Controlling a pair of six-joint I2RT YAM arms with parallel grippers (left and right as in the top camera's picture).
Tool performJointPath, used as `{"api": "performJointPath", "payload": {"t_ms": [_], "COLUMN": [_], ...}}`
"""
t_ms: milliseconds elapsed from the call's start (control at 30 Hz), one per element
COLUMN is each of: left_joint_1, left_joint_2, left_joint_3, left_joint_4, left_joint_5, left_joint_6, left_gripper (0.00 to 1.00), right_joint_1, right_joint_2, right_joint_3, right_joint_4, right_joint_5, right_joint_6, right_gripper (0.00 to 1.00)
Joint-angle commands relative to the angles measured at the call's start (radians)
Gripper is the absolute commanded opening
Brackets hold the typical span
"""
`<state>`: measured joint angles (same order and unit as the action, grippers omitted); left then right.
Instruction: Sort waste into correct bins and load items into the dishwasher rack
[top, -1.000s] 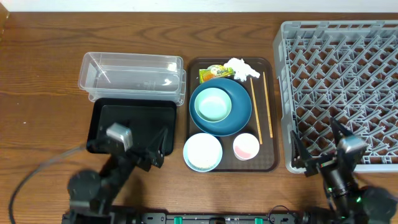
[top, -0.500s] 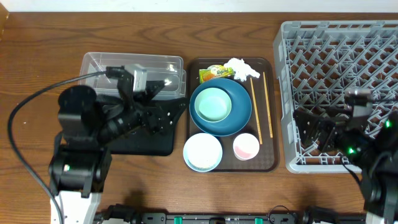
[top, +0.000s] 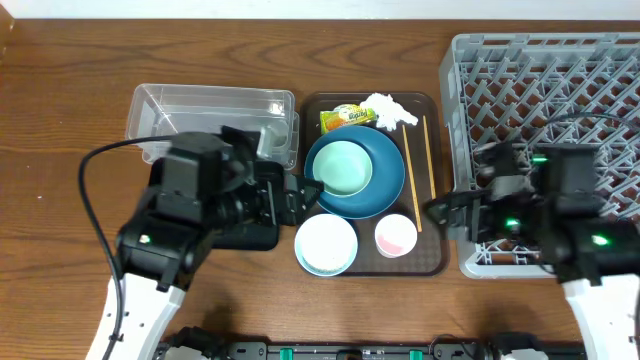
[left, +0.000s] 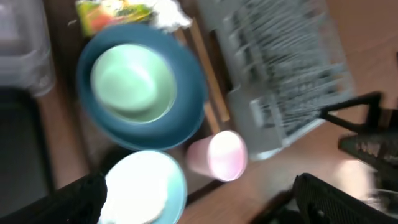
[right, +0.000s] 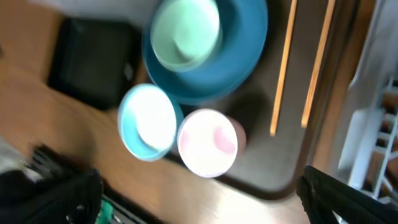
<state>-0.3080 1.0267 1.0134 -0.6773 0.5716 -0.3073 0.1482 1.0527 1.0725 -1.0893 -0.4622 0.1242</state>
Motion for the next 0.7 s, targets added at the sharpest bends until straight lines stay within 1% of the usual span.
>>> {"api": "performJointPath", "payload": {"t_ms": [0,100,133,167,233,333,433,500,600,667], "left_joint_1": [-0.058,-0.108,-0.121,-0.131,-0.164,-0.249,-0.350,-0.413,-0.482,-0.512], "left_joint_2": [-0.003,-0.008,-0.006,-0.001,0.016,0.079,0.177,0.250,0.345,0.401], "left_joint_3": [0.056,0.061,0.060,0.060,0.060,0.060,0.060,0.060,0.060,0.060], "left_joint_4": [-0.010,0.028,0.050,0.059,0.069,0.069,0.084,0.109,0.153,0.177], "left_joint_5": [-0.189,-0.116,-0.087,-0.084,-0.085,-0.087,-0.124,-0.173,-0.232,-0.269], "left_joint_6": [0.018,0.017,0.017,0.015,0.006,0.006,0.006,0.006,0.006,0.006], "left_gripper": [0.98,0.98,1.00,0.94,0.93,0.92,0.88,0.84,0.83,0.80], "right_joint_1": [0.135,0.180,0.174,0.166,0.137,0.068,-0.017,-0.077,-0.138,-0.161], "right_joint_2": [0.026,0.031,0.029,0.027,0.022,0.017,0.017,0.016,0.016,0.016], "right_joint_3": [0.018,0.018,0.019,0.020,0.021,0.033,0.044,0.047,0.047,0.047], "right_joint_4": [-0.004,0.034,0.054,0.064,0.085,0.092,0.090,0.090,0.082,0.066], "right_joint_5": [0.228,0.268,0.292,0.308,0.346,0.362,0.360,0.348,0.296,0.285], "right_joint_6": [0.091,0.167,0.201,0.217,0.249,0.255,0.257,0.261,0.264,0.262], "right_gripper": [0.99,0.99,0.99,0.99,0.99,0.99,0.99,0.99,0.99,0.99]}}
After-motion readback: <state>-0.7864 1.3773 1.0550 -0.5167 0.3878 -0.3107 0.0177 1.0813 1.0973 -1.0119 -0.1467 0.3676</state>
